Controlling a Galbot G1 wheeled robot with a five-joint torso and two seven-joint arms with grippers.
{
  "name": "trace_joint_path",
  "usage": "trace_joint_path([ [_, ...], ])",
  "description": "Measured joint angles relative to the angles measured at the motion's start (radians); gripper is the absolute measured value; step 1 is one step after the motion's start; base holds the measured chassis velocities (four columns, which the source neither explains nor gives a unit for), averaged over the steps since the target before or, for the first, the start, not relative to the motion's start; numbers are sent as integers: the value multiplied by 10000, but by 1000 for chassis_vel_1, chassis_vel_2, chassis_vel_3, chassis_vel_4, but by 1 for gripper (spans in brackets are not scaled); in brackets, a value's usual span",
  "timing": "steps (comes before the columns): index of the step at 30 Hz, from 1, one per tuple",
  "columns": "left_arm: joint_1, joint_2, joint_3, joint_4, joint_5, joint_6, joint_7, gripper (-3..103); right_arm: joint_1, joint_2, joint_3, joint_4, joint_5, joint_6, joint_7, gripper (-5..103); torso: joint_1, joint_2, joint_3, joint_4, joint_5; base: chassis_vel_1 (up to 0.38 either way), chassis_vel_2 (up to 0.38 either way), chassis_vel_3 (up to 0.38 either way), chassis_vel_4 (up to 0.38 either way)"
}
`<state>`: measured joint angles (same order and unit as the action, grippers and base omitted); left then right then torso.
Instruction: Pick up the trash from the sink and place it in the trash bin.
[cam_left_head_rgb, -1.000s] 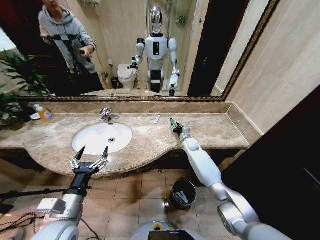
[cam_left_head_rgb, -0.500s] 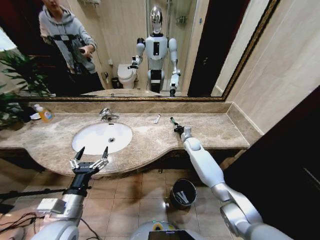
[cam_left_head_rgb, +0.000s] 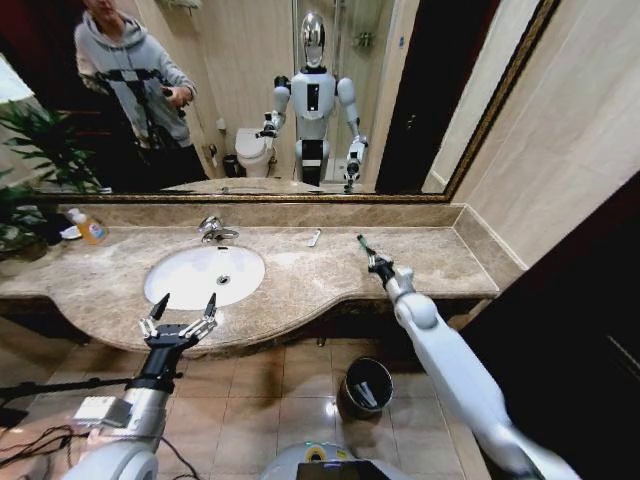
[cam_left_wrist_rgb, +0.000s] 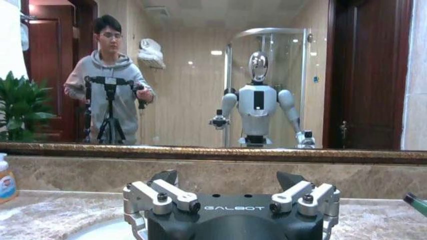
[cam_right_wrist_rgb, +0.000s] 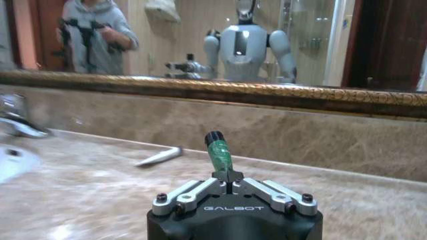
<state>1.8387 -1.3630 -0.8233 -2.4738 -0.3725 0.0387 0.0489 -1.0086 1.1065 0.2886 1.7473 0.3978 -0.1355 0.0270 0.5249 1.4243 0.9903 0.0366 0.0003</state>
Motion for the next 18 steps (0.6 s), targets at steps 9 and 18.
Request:
trace_joint_path([
  [9, 0, 2, 0, 0, 0, 0, 2, 100, -3409, 943, 1699, 2018, -674, 828, -113, 0, 0, 0, 0, 0, -1, 0, 0, 0, 0],
  [18, 0, 1, 0, 0, 0, 0, 0, 100, -5467, 2648, 2651, 1354, -1887, 2444, -671, 0, 0, 0, 0, 1, -5, 0, 0, 0, 0],
])
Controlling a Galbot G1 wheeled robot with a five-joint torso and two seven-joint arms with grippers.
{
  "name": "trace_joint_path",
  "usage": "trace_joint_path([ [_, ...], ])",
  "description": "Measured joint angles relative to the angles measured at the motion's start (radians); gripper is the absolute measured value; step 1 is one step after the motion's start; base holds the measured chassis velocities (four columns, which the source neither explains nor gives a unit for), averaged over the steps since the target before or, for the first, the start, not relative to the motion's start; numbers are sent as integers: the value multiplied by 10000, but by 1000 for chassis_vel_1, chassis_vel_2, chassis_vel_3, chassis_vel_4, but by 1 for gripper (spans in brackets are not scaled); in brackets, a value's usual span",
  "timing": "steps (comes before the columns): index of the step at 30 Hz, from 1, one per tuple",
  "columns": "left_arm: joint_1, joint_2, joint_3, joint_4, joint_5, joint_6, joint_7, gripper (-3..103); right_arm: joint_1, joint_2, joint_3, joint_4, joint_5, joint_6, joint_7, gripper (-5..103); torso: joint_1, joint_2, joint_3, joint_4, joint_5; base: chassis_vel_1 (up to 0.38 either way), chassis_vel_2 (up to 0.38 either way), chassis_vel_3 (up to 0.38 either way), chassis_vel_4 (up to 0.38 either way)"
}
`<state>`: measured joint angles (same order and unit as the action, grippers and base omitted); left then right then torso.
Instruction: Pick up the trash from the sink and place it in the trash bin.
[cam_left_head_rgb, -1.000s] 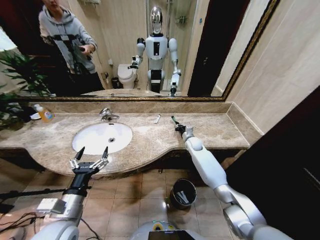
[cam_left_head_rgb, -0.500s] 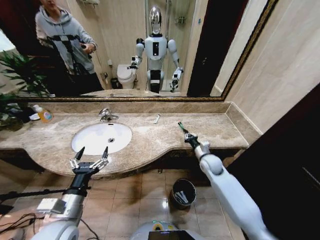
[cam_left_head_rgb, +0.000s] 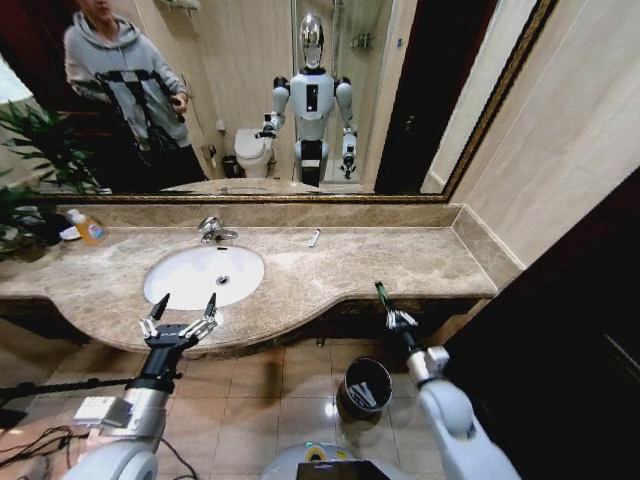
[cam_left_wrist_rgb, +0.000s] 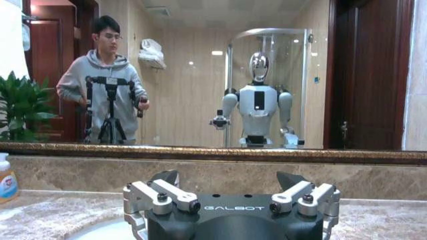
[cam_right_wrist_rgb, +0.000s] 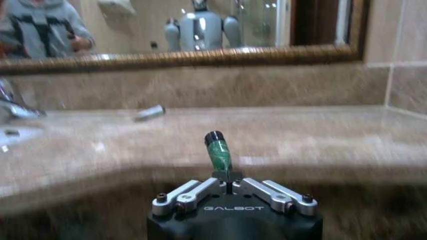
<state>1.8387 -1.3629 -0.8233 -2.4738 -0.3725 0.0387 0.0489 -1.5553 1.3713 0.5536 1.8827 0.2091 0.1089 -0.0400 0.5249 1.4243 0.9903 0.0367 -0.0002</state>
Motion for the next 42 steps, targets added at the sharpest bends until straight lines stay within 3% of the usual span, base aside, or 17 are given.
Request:
trace_joint_path([
  [3, 0, 0, 0, 0, 0, 0, 0, 100, -52, 227, 8, -1003, -306, 399, -81, 0, 2, 0, 1, 0, 1, 0, 0, 0, 0],
  [8, 0, 0, 0, 0, 0, 0, 0, 100, 164, 445, -117, -2256, -302, 302, -177, 0, 1, 0, 1, 0, 0, 0, 0, 0, 0],
  [16, 0, 0, -1, -1, 0, 0, -1, 100, 1239, 431, -711, -5245, -709, 327, -186, 0, 2, -1, 2, 0, 2, 0, 0, 0, 0],
  [19, 0, 0, 0, 0, 0, 0, 0, 100, 2113, 440, -972, -7377, -1322, 619, -214, 0, 2, -2, 1, 2, 3, 0, 0, 0, 0],
  [23, 0, 0, 0, -1, 0, 0, 0, 100, 2640, 523, -1181, -8746, -1138, 694, -256, 0, 2, -2, 2, 0, 3, 0, 0, 0, 0],
  [33, 0, 0, 0, 0, 0, 0, 0, 100, 3094, 424, -1499, -9826, -529, 341, -339, 0, 2, -2, 1, 1, 0, 0, 0, 0, 0],
  [42, 0, 0, 0, 0, 0, 0, 0, 100, 3665, 552, -1674, -11077, -790, 827, -236, 0, 2, -2, 1, 3, 4, 0, 0, 0, 0],
])
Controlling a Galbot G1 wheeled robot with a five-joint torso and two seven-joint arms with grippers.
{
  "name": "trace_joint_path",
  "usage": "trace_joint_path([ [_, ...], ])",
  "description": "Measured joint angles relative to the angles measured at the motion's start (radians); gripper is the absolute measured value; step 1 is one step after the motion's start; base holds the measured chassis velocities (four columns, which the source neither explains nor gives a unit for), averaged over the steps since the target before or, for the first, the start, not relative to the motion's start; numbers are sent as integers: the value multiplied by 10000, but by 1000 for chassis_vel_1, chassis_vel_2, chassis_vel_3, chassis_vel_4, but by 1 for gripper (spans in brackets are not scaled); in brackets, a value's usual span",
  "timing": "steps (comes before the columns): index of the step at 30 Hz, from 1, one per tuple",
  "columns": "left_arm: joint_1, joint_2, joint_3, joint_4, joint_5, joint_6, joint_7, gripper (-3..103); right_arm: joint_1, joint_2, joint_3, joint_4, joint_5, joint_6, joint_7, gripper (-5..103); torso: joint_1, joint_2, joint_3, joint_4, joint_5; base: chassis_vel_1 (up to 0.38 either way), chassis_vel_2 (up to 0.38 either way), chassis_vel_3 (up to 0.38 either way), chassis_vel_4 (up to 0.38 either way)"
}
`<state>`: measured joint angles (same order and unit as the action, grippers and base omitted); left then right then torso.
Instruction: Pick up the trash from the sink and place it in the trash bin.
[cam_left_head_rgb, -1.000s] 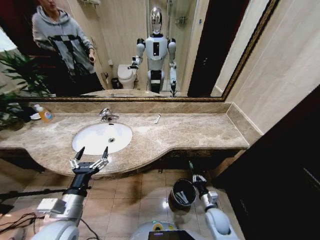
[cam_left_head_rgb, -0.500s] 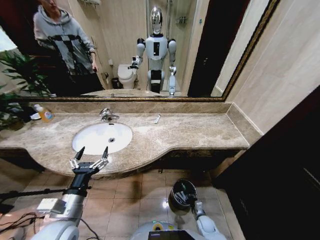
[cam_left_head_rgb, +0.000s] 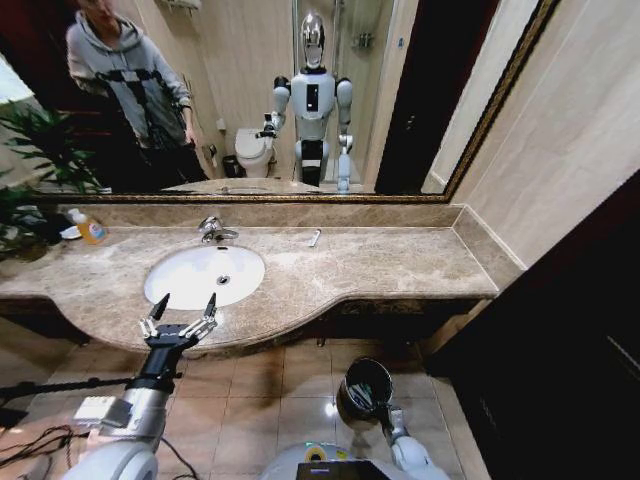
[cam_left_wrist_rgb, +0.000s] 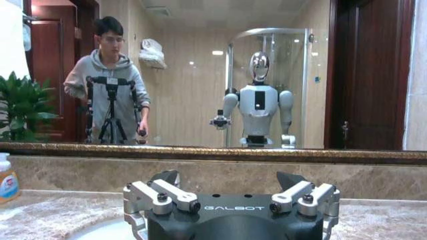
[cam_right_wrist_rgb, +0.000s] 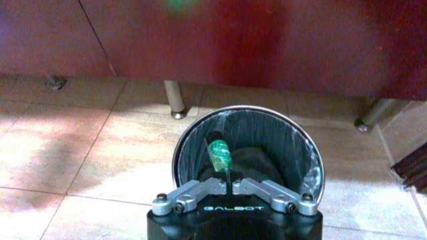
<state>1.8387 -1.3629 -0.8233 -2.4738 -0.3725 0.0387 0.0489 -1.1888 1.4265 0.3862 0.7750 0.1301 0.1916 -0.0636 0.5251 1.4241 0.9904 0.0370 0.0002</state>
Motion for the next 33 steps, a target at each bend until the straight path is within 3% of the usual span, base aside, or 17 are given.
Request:
trace_joint_path([
  [3, 0, 0, 0, 0, 0, 0, 0, 100, -63, -28, -16, 34, -16, 50, 40, 4, 0, 0, 0, -2, -2, 0, 0, 0, 0],
  [4, 0, 0, 0, 0, 0, 0, 0, 100, -148, -67, -16, 183, -5, 49, 70, 15, 0, 0, 0, -3, -2, 0, 0, 0, 0],
  [6, 0, 0, 0, 0, 0, 0, 0, 100, -213, -110, -17, 314, 4, 43, 90, 15, 0, 0, 0, -2, -1, 0, 0, 0, 0],
  [9, 0, 0, 0, 0, 0, 0, 0, 100, -376, -226, -10, 620, 53, -42, 150, 31, 0, 0, 0, -2, -3, 0, 0, 0, 0],
  [12, -1, 0, 0, 0, 0, 0, 0, 100, -525, -293, 30, 946, 121, -89, 200, 37, 0, 0, 0, -2, -2, 0, 0, 0, 0],
  [15, 0, 0, 1, 0, 0, 0, 0, 100, -1101, -323, 326, 2220, 387, -197, 288, 54, 0, 0, 0, -2, 0, 0, 0, 0, 0],
  [17, 0, 0, 0, 0, 0, 0, 0, 100, -1250, -323, 419, 2561, 395, -193, 301, 54, 0, 0, 0, -2, 0, 0, 0, 0, 0],
  [18, -1, 0, 0, 0, 0, 0, 0, 100, -1696, -324, 704, 3505, 350, -97, 320, 65, -1, 0, -1, -1, -2, 0, 0, 0, 0],
  [20, 0, 0, -1, 0, 0, 0, -1, 100, -1988, -327, 867, 4164, 338, -75, 322, 65, 0, 0, 0, -2, -1, 0, 0, 0, 0],
  [25, 0, 0, 1, 0, 0, 0, 0, 100, -3825, -398, 1666, 8769, 1216, -755, 220, 91, -1, 1, -2, -2, 0, 0, 0, 0, 0],
  [29, 0, 0, 1, 0, 0, 0, 0, 100, -4534, -522, 1827, 10893, 1484, -1201, 242, 99, -2, 1, -1, -5, -3, 0, 0, 0, 0],
  [33, 0, 0, 0, 0, 0, 0, 0, 100, -4532, -725, 1609, 12806, 1545, -2028, 534, 100, -2, 1, -1, -3, -4, 0, 0, 0, 0],
])
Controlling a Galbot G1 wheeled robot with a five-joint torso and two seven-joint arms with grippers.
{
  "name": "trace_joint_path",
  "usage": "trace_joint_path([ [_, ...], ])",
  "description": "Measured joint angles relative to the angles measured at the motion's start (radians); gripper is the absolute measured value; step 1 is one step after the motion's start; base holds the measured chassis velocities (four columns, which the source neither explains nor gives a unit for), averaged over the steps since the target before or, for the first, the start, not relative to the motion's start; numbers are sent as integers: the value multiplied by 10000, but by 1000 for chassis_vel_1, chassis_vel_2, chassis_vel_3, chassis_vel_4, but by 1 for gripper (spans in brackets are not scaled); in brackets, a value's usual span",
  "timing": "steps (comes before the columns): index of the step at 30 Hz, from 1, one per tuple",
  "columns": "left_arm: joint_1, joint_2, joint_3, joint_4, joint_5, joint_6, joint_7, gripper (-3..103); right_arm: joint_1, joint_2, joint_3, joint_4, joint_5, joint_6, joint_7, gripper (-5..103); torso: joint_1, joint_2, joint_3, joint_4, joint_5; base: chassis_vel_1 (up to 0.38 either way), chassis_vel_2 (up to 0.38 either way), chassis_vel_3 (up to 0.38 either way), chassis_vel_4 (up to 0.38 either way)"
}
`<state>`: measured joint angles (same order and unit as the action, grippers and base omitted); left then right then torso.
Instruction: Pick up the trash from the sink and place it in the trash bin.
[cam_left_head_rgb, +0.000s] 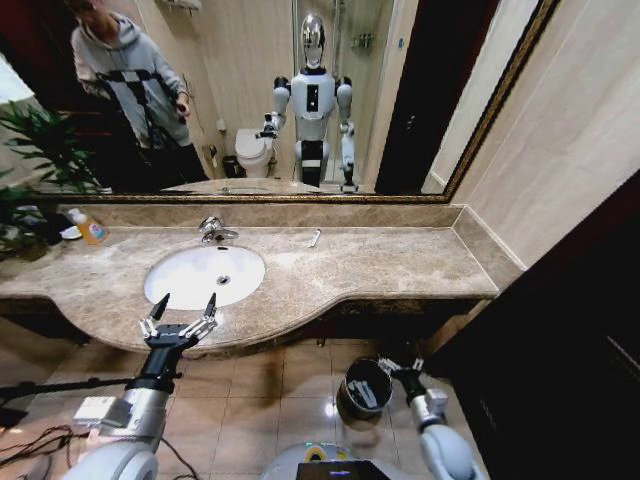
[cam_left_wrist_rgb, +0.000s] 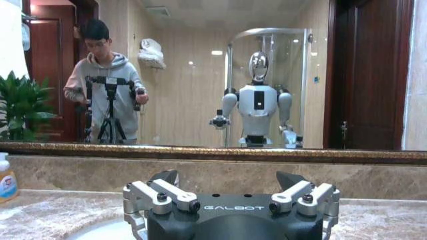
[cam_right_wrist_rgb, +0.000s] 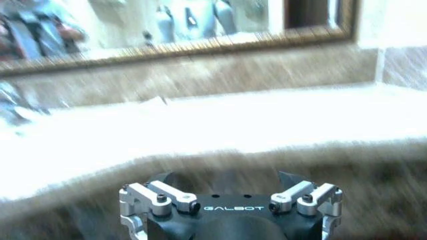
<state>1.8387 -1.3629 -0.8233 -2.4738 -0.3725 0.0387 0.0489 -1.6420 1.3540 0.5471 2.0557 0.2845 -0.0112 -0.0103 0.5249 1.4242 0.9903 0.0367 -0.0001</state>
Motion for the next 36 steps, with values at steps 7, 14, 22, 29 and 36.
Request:
trace_joint_path([
  [7, 0, 0, 0, 0, 0, 0, -1, 100, 1263, -1265, -787, 421, 17, -586, -198, 100, 1, 0, 1, 3, 3, 0, 0, 0, 0],
  [14, 0, 0, 0, 0, 0, 0, 0, 100, 3025, -1802, -1405, -970, 323, -530, -351, 100, 2, -1, 2, 3, 4, 0, 0, 0, 0],
  [22, 1, 0, -1, -1, 0, 0, -2, 100, 5161, -1578, -2257, -2402, 827, -897, -315, 100, 3, -1, 2, 1, 0, 0, 0, 0, 0],
  [29, 0, 0, 0, 0, 0, 0, 0, 100, 7131, -913, -3931, -3662, 768, -1326, 233, 100, 3, -2, 3, 2, 3, 0, 0, 0, 0],
  [36, 0, -1, 0, -1, 0, 0, 0, 100, 9862, 167, -6006, -5393, 1306, -2076, 1138, 100, 3, -1, 2, 4, -4, 0, 0, 0, 0],
])
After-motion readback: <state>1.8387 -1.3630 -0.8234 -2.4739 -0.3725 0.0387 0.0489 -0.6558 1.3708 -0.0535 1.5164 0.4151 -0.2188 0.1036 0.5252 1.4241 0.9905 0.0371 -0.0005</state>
